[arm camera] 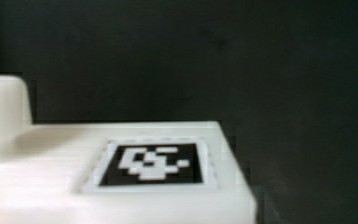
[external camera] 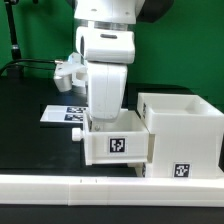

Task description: Assemble drawer

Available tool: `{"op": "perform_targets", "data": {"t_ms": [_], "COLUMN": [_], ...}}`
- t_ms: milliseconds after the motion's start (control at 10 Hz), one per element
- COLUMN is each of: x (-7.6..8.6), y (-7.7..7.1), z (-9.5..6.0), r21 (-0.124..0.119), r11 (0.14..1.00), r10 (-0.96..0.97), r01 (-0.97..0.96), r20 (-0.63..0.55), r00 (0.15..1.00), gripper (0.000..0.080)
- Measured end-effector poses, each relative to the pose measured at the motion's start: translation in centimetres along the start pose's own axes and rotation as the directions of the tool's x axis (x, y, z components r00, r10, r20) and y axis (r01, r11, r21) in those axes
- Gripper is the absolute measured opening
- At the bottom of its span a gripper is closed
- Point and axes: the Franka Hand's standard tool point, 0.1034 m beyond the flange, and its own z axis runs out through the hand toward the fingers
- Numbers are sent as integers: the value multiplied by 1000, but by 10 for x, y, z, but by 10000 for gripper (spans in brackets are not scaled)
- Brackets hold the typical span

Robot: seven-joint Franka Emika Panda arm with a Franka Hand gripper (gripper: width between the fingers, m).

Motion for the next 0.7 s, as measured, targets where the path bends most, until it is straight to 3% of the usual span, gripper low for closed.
{"op": "perform_targets", "data": {"t_ms": [700], "x": [8], "y": [2], "z": [1], "r21": [-2], "r11": [1000], "r10": [31], "r01": [-31], "r20": [-3], "r00": [1000], "gripper": [44]}}
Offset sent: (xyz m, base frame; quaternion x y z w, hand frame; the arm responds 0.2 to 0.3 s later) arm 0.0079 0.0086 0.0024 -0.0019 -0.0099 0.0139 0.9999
